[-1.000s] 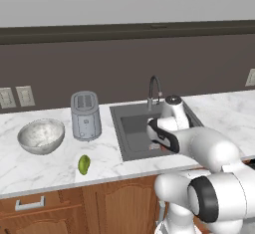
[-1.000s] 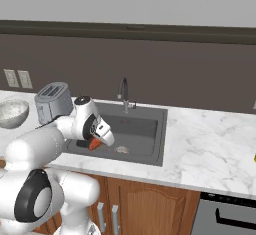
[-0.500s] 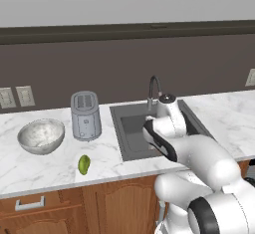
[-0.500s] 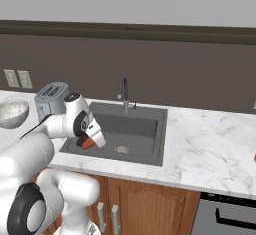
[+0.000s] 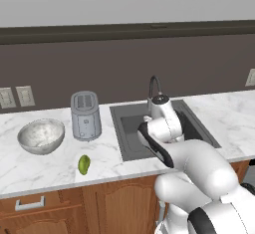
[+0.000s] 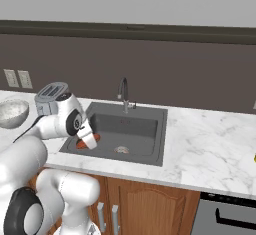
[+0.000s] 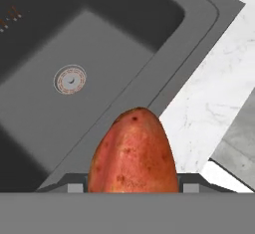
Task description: Remove the sweet potato and mango from the sink. Then move the bowl and cup from the counter to the sink for washing.
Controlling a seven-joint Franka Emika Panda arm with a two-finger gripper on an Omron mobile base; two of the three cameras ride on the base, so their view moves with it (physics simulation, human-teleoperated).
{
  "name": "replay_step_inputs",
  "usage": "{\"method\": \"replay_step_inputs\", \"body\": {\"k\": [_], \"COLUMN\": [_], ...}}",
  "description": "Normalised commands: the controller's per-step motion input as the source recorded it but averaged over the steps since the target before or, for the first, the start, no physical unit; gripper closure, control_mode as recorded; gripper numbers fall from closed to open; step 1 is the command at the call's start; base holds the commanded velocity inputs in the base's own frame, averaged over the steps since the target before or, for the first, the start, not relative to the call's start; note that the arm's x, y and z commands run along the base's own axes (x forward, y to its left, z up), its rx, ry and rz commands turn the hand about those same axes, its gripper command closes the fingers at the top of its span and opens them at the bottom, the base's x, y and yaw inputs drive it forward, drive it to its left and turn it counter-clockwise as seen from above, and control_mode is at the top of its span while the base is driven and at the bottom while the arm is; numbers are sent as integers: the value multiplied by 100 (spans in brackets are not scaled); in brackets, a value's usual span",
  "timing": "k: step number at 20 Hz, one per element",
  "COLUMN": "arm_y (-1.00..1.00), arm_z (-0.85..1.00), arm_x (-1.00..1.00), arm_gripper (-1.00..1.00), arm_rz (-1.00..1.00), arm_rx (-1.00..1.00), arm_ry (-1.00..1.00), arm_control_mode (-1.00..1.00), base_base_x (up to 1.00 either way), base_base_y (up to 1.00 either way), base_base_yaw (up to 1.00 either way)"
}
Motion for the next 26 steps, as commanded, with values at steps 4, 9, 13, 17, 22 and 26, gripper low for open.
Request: {"method": "replay_step_inputs", "body": {"k": [4,9,13,17,22,26], "arm_y": [16,17,21,27,31,33], "arm_z": [12,13,8,4,0,0], "arm_x": [-3,-4,-7,-2,0,0], "arm_gripper": [100,100,100,100,100,100], "arm_rz": [-5,-3,-1,0,0,0], "arm_rx": [0,0,0,0,0,0], "arm_ry": [1,1,0,0,0,0], "arm_control_mode": [-100,-100,-100,-100,-100,-100], "base_base_x": [0,0,0,0,0,0], "base_base_y": [0,0,0,0,0,0], "base_base_yaw": [0,0,0,0,0,0]}}
